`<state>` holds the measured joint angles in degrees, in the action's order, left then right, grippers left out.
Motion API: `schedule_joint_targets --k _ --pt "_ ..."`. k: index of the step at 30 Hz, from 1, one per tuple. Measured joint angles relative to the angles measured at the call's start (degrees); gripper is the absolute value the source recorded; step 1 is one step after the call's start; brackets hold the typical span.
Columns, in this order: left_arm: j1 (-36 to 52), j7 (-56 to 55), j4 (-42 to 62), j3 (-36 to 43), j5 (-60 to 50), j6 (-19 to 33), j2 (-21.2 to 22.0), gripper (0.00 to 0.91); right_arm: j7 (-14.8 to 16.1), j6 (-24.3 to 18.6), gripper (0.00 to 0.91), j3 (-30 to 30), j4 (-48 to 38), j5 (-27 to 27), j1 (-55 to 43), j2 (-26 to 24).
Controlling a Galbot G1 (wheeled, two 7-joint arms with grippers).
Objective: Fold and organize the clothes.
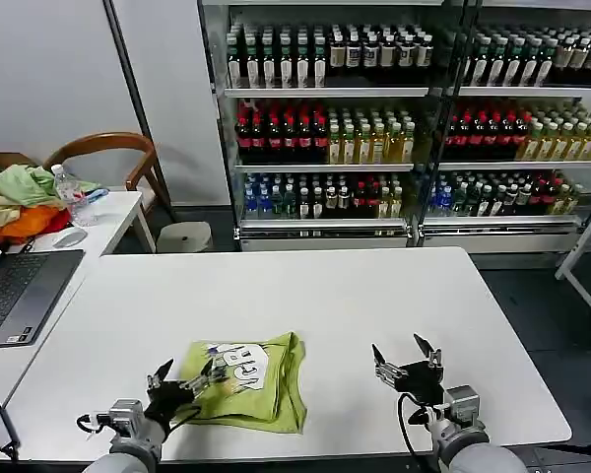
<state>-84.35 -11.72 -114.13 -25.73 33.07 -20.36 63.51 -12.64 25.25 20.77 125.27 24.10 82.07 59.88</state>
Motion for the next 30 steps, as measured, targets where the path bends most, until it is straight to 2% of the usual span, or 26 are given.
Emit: schedule_joint_targets --k 1,2,3,4,30 --pt "-0.1 -0.2 0.1 -0.2 0.7 -0.3 0.1 0.907 0.0 0.0 0.907 0.0 -0.1 0.0 0.0 0.0" --pt "-0.3 -0.3 0.2 -0.3 1.3 -0.7 0.2 0.494 0.0 0.0 0.907 -0.1 -0.1 0.0 0.0 0.0" --pt "-0.5 -0.3 0.2 -0.4 1.8 -1.0 0.3 0.202 0.0 0.0 0.907 -0.1 -0.1 0.0 0.0 0.1" --pt "-0.6 -0.5 0.2 -0.5 2.1 -1.3 0.4 0.050 0.0 0.0 0.907 -0.2 -0.2 -0.1 0.0 0.1" --pt "-0.5 1.6 -0.1 -1.5 3.9 -2.9 1.8 0.030 0.0 0.0 0.907 -0.2 0.1 -0.4 -0.3 0.3"
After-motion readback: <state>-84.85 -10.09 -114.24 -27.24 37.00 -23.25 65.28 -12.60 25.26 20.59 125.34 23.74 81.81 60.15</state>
